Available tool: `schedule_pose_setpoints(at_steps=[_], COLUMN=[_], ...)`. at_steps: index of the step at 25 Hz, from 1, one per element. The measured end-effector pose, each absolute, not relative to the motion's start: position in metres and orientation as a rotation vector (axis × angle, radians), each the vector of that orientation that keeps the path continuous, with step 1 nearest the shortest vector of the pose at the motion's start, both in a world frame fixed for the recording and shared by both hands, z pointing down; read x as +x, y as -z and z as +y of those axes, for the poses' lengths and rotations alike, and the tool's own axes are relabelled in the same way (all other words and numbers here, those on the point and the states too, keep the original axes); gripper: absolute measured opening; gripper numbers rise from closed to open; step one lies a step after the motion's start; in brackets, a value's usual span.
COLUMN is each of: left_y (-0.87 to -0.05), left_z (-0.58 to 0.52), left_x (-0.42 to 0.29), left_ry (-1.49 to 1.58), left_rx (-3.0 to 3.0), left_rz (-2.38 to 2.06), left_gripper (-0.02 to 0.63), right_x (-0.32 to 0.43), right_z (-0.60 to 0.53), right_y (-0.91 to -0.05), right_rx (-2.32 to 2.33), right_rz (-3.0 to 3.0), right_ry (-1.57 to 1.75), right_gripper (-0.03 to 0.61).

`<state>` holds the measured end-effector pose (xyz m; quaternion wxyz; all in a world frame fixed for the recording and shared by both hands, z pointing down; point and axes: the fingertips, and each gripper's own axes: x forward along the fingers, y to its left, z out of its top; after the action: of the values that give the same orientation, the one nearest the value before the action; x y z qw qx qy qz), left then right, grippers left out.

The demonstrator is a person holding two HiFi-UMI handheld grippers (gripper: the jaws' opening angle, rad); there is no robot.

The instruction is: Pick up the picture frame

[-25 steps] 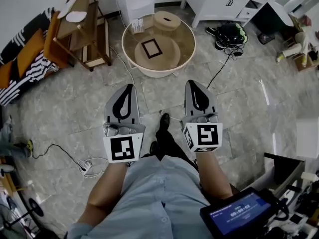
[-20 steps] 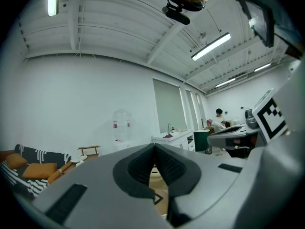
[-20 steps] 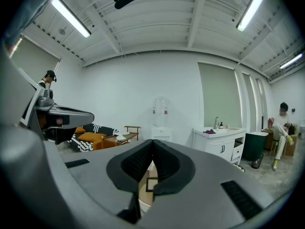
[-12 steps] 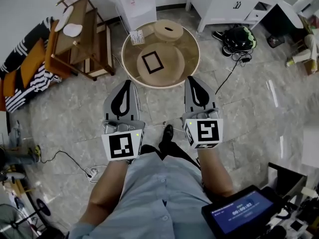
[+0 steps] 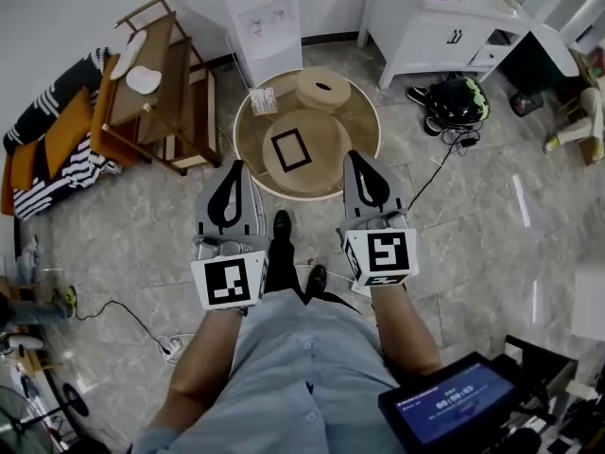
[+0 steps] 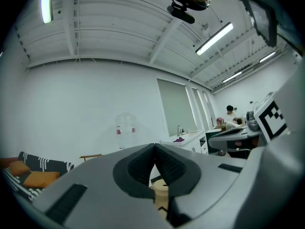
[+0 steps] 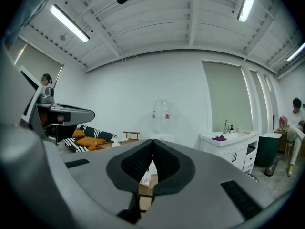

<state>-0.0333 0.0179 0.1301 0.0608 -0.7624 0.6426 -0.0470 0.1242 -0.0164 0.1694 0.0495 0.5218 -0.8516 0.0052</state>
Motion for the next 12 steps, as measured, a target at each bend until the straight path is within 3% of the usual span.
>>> schedule_pose_setpoints(at_steps=[12], left_y=[-0.162], left_z=[-0.075], left_x=[-0.071], left_ry=[0.150], left_rx=[-2.336], left_rz=[2.046], left_gripper=[0.011], right_x=[0.088], right_z=[-0.111], right_y=[-0.199], right_rx=[1.497], right_rz=[-2.551], right_ry=[-0.048], right_gripper=[0.014])
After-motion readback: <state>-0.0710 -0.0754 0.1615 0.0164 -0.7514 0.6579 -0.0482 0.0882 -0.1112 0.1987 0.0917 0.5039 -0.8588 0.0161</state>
